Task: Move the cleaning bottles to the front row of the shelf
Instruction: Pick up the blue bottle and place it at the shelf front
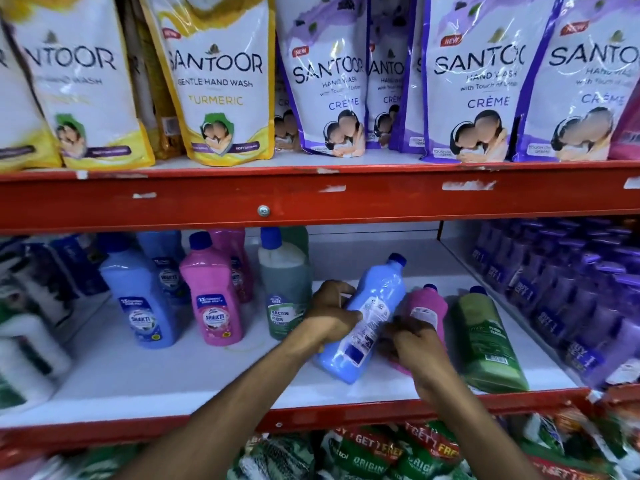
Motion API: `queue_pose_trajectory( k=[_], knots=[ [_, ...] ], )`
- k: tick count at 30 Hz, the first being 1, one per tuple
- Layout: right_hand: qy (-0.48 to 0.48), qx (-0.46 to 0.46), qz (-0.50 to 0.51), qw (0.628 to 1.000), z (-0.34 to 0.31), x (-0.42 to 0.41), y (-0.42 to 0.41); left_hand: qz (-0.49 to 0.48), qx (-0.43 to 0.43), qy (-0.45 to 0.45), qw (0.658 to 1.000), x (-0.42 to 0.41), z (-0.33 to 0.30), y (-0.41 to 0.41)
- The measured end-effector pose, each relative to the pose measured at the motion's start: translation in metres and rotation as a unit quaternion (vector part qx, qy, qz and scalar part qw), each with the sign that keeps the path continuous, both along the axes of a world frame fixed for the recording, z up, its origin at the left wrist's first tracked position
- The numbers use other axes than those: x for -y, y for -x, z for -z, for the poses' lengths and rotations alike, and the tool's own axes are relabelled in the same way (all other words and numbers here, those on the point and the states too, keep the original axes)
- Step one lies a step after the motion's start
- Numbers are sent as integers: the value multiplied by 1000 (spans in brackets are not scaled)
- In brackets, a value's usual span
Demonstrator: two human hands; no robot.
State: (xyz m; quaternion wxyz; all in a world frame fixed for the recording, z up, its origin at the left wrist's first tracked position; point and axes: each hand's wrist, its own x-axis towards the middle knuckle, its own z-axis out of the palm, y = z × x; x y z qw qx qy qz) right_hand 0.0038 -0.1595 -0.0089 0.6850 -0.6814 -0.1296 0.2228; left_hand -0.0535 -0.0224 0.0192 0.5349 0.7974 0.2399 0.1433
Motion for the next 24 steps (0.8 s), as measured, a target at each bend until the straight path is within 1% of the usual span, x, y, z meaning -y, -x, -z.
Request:
queue_pose_trajectory(
  k=[3,5,7,10,14,19,24],
  knots=[
    [-94,4,-42,995,-3,-4,28,31,44,-10,998,-4,-12,39],
    [-129,17,-62,990,-3,-11,46,40,71,-28,996,-10,-21,71],
    [-143,39,-73,986,-5,-22,71,43,87,-43,994,-24,-26,105],
    [-113,114,-62,985,-4,-47,107,37,102,-59,992,-52,-24,150],
    [-85,198,-40,976,-5,-92,165,13,143,-77,987,-96,-14,211],
    [-67,263,-36,962,-7,-154,227,-25,172,-99,980,-156,7,269],
    [-46,309,-33,949,-2,-199,251,-33,184,-105,977,-192,18,295]
  ],
)
